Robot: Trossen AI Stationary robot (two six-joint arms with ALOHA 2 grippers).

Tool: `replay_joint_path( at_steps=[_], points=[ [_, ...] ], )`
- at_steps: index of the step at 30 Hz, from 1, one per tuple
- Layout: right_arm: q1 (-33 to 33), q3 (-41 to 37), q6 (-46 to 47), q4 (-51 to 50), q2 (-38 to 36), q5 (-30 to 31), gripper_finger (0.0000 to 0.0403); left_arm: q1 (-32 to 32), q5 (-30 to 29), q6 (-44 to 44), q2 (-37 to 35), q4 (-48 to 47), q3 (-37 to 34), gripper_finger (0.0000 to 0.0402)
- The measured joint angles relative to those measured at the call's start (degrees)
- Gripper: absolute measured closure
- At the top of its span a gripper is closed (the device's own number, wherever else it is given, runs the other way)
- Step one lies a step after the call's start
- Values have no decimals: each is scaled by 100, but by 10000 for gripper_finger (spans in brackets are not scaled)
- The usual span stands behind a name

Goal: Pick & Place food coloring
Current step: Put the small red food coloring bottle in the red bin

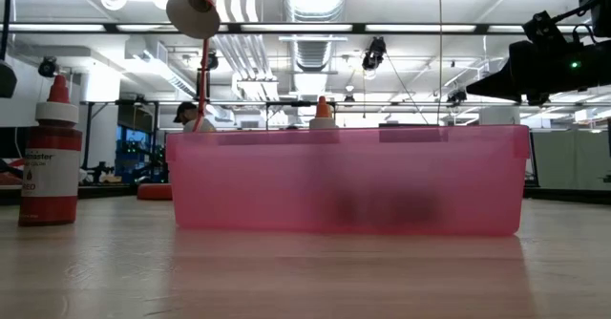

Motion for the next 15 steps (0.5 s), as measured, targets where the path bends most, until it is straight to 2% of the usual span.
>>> replay_joint_path(
  at_steps=[4, 15],
  points=[
    [-1, 0, 2, 0, 0, -1, 394, 0, -63, 75, -150, -19, 15, 368],
    [-1, 0, -34, 0, 0, 1, 394, 20, -849, 416, -818, -65, 22, 369]
  ],
)
